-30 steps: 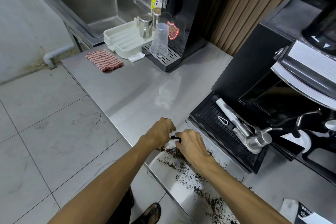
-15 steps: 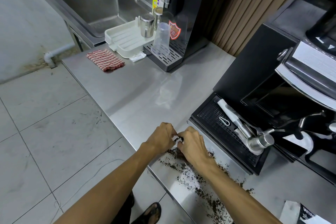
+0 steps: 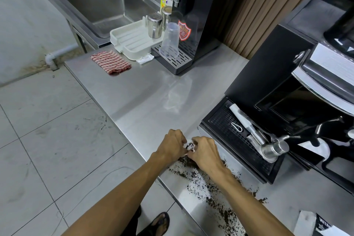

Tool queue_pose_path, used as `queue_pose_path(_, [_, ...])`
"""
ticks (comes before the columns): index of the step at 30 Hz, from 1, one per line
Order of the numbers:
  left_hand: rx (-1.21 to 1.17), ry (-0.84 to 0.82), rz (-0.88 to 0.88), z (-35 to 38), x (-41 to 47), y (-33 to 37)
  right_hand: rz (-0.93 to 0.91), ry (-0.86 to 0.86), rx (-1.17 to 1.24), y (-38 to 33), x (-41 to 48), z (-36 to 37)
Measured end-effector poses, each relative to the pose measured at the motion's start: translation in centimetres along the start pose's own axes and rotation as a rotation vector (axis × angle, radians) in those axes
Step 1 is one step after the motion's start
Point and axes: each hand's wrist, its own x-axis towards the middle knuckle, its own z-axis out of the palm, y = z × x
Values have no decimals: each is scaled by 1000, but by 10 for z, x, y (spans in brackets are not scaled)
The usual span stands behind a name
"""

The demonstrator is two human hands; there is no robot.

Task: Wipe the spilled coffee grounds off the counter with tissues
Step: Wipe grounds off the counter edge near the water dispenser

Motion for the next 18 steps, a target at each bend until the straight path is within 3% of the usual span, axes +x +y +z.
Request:
queue_pose_path(8, [-69, -24, -117, 2, 3, 2, -58, 31, 13, 3, -1, 7])
queue_pose_path(18, [67, -119, -21, -9, 9, 3, -90, 63, -11, 7, -1, 14])
